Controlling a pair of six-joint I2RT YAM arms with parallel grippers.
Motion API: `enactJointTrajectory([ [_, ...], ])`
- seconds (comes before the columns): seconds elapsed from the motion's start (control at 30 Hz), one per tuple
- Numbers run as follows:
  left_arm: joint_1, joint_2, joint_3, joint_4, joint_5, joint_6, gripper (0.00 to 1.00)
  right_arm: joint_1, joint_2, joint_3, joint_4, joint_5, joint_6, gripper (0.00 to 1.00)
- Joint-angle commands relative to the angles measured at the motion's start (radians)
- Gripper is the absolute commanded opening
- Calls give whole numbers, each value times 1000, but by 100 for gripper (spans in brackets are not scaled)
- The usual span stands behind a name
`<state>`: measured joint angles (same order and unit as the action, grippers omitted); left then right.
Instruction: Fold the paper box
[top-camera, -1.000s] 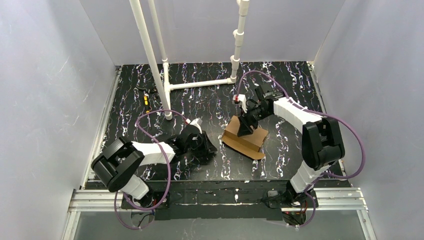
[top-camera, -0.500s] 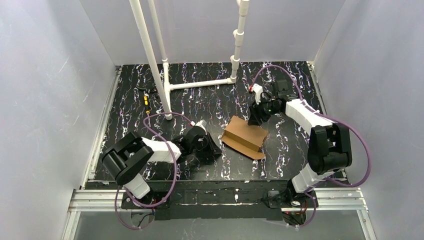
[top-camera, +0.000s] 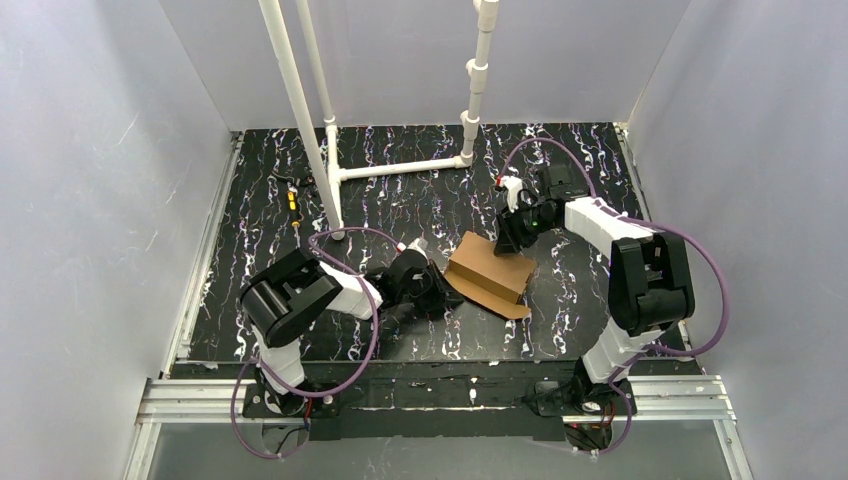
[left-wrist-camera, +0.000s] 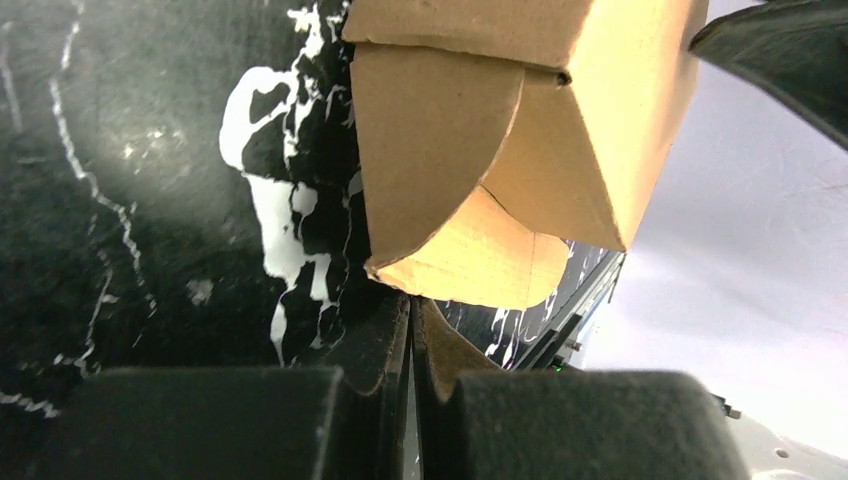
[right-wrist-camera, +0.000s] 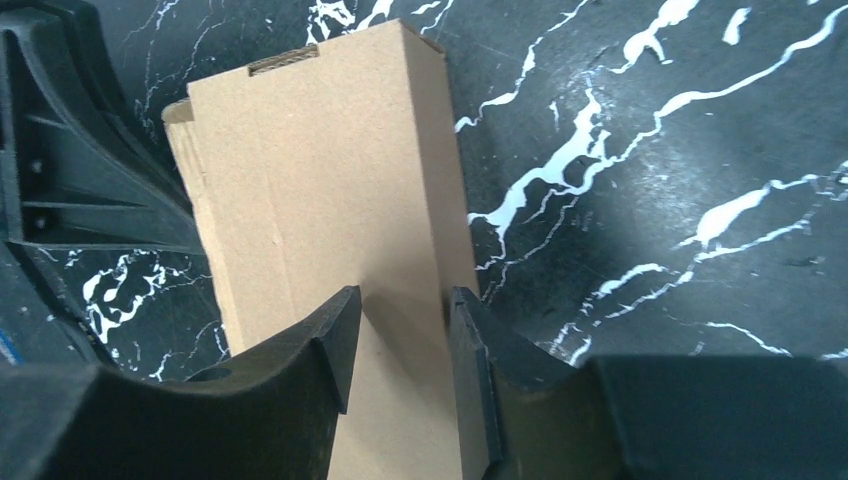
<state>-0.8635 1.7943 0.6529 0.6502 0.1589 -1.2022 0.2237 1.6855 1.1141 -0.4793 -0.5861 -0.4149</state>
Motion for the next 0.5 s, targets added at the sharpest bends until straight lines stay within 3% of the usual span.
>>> enactJointTrajectory([
  [0.0, 6, 38, 20, 20, -20, -26, 0, -3, 27, -15, 0, -92, 21, 45],
  [0.3, 83, 17, 5, 52, -18, -24, 0, 7, 46, -25, -7, -166, 30, 33],
  [0.47, 128, 16, 4, 54, 18, 2, 0, 17, 54, -25, -7, -175, 34, 32],
])
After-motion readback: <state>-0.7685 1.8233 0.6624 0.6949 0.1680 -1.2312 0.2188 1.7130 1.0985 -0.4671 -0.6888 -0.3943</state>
